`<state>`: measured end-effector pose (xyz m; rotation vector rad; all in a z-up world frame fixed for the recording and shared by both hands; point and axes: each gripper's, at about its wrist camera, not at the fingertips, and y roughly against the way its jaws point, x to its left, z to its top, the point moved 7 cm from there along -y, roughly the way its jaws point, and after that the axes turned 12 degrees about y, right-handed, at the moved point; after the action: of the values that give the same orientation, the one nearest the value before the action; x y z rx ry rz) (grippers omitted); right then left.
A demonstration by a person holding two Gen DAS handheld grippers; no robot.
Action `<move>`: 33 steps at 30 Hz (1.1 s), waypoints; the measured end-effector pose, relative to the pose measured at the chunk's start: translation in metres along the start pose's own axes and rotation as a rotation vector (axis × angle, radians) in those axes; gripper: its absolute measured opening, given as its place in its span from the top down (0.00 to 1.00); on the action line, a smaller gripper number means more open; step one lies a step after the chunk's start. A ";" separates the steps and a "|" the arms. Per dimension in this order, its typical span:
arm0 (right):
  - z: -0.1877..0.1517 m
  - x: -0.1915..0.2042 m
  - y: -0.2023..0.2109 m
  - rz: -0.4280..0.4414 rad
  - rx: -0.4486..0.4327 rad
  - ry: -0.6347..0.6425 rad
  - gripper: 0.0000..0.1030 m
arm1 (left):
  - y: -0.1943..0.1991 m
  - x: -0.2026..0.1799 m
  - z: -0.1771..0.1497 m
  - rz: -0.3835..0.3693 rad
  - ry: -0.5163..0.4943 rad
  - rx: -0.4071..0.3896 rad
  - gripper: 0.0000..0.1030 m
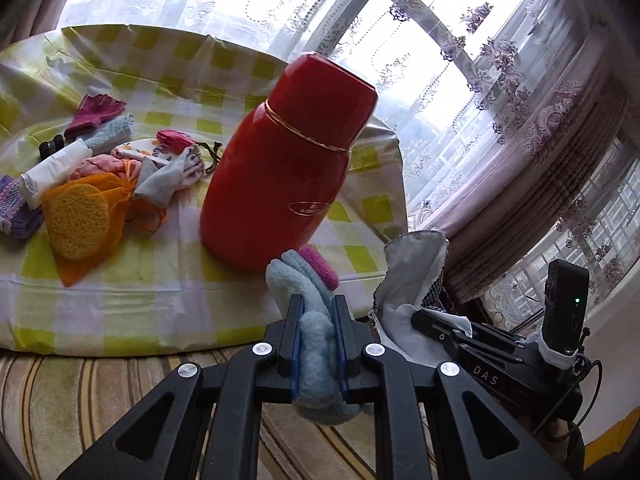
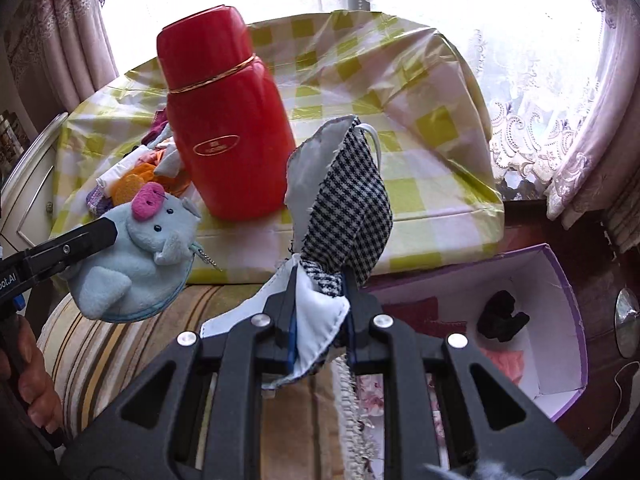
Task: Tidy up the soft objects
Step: 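Carry the plush and checked cloth into the purple box and open both tools, then move both open tools back over the pile on the table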
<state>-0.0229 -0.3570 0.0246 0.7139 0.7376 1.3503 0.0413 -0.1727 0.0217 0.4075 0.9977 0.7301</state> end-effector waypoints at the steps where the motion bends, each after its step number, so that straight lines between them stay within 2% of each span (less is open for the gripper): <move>1: -0.006 -0.014 0.001 -0.030 0.010 -0.020 0.79 | -0.008 -0.011 -0.004 -0.018 -0.013 0.020 0.86; 8: -0.042 -0.096 0.003 -0.183 0.079 -0.177 0.73 | -0.048 -0.076 -0.027 -0.105 -0.103 0.122 0.85; 10: -0.047 -0.110 0.000 -0.201 0.095 -0.210 0.65 | -0.058 -0.088 -0.030 -0.123 -0.107 0.143 0.79; 11: -0.050 -0.116 -0.001 -0.210 0.105 -0.224 0.62 | -0.063 -0.090 -0.031 -0.132 -0.104 0.158 0.71; 12: -0.053 -0.120 -0.003 -0.219 0.117 -0.234 0.54 | -0.069 -0.093 -0.033 -0.133 -0.102 0.172 0.59; 13: -0.055 -0.124 -0.004 -0.228 0.128 -0.238 0.47 | -0.074 -0.093 -0.034 -0.125 -0.098 0.181 0.52; 14: -0.058 -0.127 -0.007 -0.240 0.139 -0.242 0.44 | -0.078 -0.093 -0.034 -0.114 -0.091 0.186 0.42; 16: -0.062 -0.132 -0.011 -0.256 0.156 -0.247 0.37 | -0.082 -0.090 -0.038 -0.105 -0.082 0.201 0.39; 20: -0.066 -0.127 -0.018 -0.280 0.178 -0.223 0.36 | -0.083 -0.077 -0.038 -0.047 -0.082 0.191 0.39; 24: -0.058 -0.107 -0.022 -0.244 0.155 -0.176 0.36 | -0.079 -0.062 -0.034 0.032 -0.079 0.167 0.39; 29: -0.043 -0.067 -0.023 -0.225 0.156 -0.051 0.36 | -0.064 -0.039 -0.023 0.166 -0.113 0.060 0.39; 33: -0.031 -0.028 -0.023 -0.186 0.135 0.042 0.27 | -0.051 -0.013 -0.014 0.274 -0.133 0.033 0.36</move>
<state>-0.0362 -0.3860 -0.0106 0.7071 0.9131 1.1573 0.0434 -0.2178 -0.0095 0.6211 0.8382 0.9210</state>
